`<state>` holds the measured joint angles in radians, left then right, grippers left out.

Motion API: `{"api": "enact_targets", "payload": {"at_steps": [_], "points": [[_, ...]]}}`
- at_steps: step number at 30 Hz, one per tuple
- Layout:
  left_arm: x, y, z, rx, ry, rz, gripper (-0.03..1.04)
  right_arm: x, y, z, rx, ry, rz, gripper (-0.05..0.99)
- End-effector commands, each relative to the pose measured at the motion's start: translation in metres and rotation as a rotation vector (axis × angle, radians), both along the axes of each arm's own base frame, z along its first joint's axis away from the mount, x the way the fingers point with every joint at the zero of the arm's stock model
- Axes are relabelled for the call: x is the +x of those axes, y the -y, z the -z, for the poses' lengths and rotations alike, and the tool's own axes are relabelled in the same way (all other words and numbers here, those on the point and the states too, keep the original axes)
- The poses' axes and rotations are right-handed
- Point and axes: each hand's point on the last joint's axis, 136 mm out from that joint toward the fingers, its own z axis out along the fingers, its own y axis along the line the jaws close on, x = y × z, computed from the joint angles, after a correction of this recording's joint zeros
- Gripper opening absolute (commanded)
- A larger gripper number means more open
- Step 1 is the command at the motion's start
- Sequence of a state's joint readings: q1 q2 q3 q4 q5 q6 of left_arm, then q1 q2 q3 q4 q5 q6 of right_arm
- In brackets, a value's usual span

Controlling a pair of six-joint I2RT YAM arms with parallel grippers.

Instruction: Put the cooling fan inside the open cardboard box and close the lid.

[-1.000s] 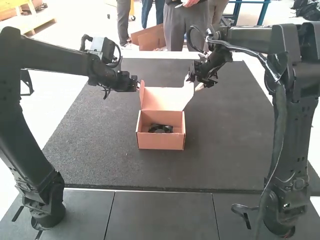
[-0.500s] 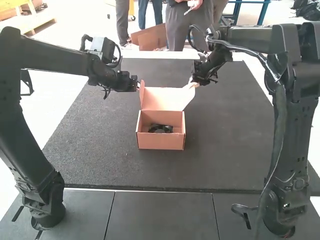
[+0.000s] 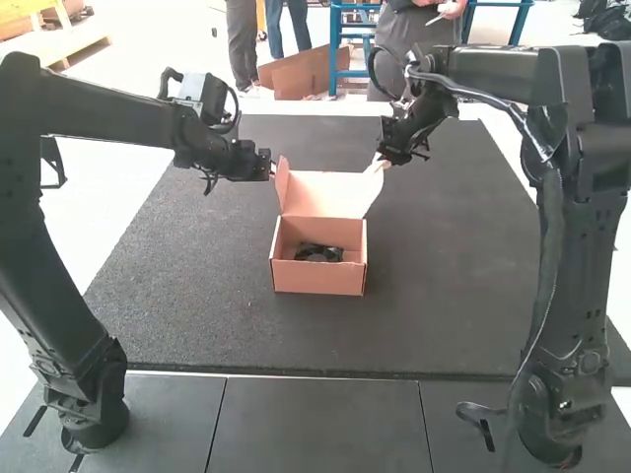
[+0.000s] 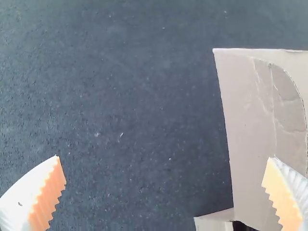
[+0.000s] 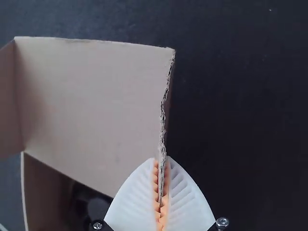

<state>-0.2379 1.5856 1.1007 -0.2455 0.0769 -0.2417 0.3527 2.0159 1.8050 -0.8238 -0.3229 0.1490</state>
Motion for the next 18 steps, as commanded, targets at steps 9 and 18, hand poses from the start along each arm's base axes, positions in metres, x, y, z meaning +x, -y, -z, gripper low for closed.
{"api": "enact_targets", "payload": {"at_steps": [9, 18], "points": [[0.006, 0.013, -0.025, -0.018, 0.031, 0.025, 0.97, -0.014, -0.018, -0.025, -0.023, 0.037, -0.061, -0.01], [-0.004, 0.024, -0.022, -0.013, 0.006, 0.053, 0.97, -0.031, -0.015, -0.029, -0.033, 0.014, -0.072, -0.01]]}}
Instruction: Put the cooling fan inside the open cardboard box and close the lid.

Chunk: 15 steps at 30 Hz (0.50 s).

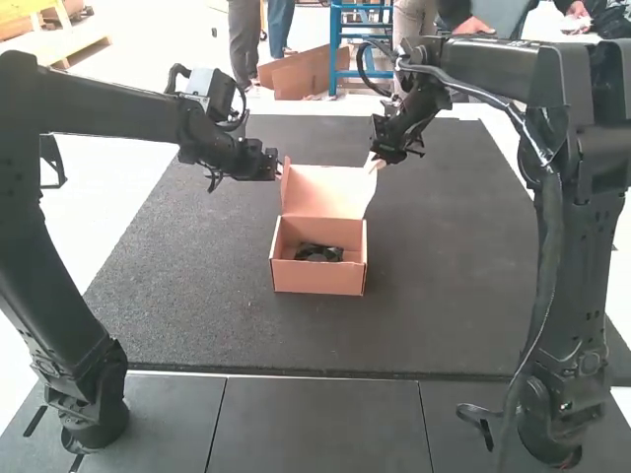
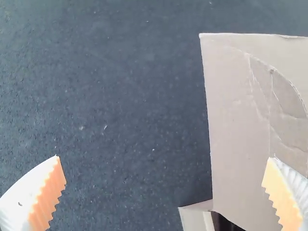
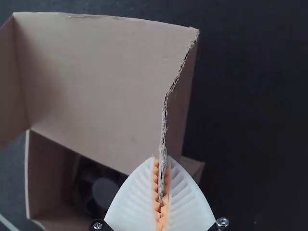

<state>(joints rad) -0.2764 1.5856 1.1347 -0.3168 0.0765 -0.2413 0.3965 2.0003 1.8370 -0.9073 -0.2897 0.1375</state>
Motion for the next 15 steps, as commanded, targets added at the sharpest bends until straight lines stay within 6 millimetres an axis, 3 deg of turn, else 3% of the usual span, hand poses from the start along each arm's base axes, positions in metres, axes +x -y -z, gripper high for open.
{"api": "enact_targets", "payload": {"at_steps": [1, 15], "points": [[0.005, 0.009, -0.021, -0.024, 0.040, 0.016, 0.97, -0.015, -0.004, -0.019, 0.009, 0.026, -0.033, -0.01], [-0.007, 0.006, -0.015, -0.005, -0.004, 0.023, 0.97, -0.053, -0.012, -0.011, 0.029, 0.027, -0.086, -0.01]]}}
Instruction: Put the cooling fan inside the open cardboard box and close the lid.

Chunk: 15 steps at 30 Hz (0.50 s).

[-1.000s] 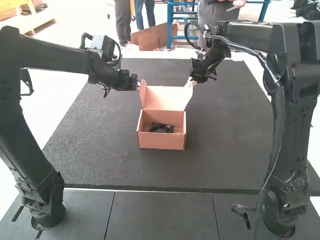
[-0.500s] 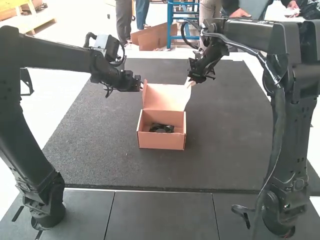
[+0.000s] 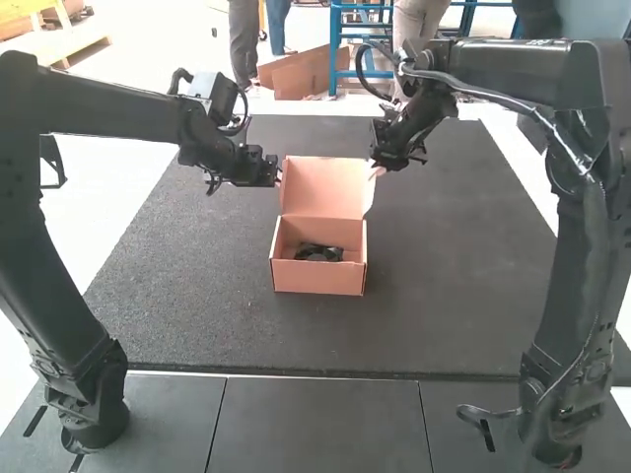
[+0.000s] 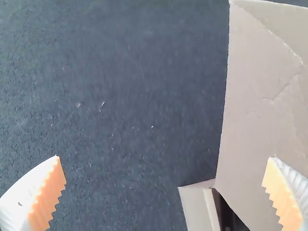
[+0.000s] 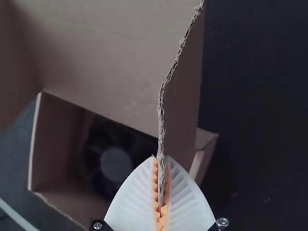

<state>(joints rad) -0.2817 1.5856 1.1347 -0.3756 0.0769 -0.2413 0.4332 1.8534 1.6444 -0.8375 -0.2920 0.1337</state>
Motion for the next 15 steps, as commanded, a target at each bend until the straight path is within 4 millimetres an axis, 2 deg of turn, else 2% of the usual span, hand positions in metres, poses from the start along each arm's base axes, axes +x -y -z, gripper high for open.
{"api": "enact_targets", "payload": {"at_steps": [1, 15], "points": [[0.003, 0.007, -0.024, -0.020, 0.050, 0.018, 0.97, -0.019, -0.011, -0.005, 0.019, 0.005, -0.052, -0.01], [-0.011, 0.003, -0.025, -0.003, 0.029, 0.031, 0.97, -0.042, -0.014, 0.007, 0.022, -0.010, -0.071, -0.01]]}}
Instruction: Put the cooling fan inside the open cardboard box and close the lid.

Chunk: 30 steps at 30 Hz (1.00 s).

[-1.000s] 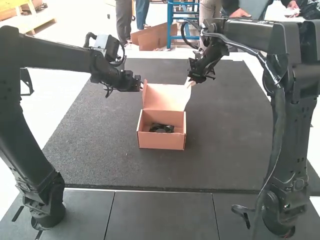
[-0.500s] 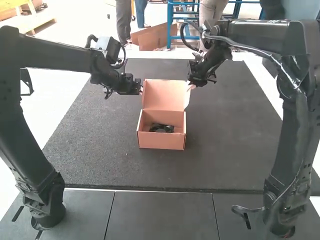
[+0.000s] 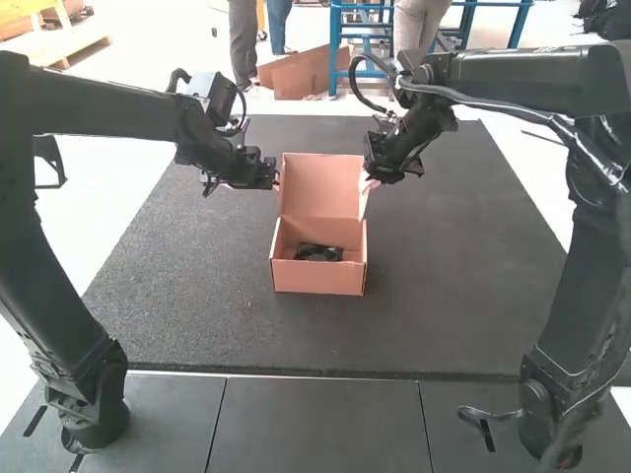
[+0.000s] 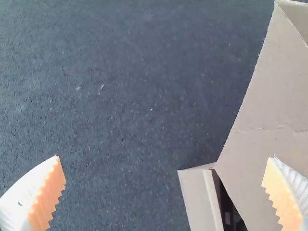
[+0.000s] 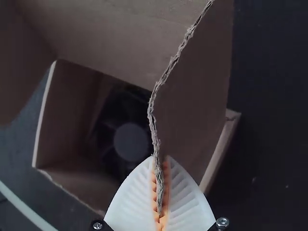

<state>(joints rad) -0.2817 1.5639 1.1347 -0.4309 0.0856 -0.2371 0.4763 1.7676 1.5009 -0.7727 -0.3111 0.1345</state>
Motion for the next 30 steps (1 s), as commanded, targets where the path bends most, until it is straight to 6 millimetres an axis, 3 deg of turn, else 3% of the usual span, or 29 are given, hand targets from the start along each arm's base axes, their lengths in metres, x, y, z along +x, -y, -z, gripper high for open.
{"api": "enact_targets", "payload": {"at_steps": [1, 17, 30], "points": [[-0.001, 0.004, -0.026, -0.009, 0.062, 0.022, 0.97, -0.012, -0.004, 0.000, 0.003, -0.008, -0.020, -0.01], [-0.036, 0.019, -0.016, -0.004, 0.037, 0.084, 0.97, -0.026, -0.001, 0.016, -0.005, -0.028, -0.027, -0.01], [-0.054, 0.014, -0.010, 0.001, 0.027, 0.088, 0.97, -0.050, 0.001, 0.035, -0.026, -0.064, -0.053, -0.01]]}}
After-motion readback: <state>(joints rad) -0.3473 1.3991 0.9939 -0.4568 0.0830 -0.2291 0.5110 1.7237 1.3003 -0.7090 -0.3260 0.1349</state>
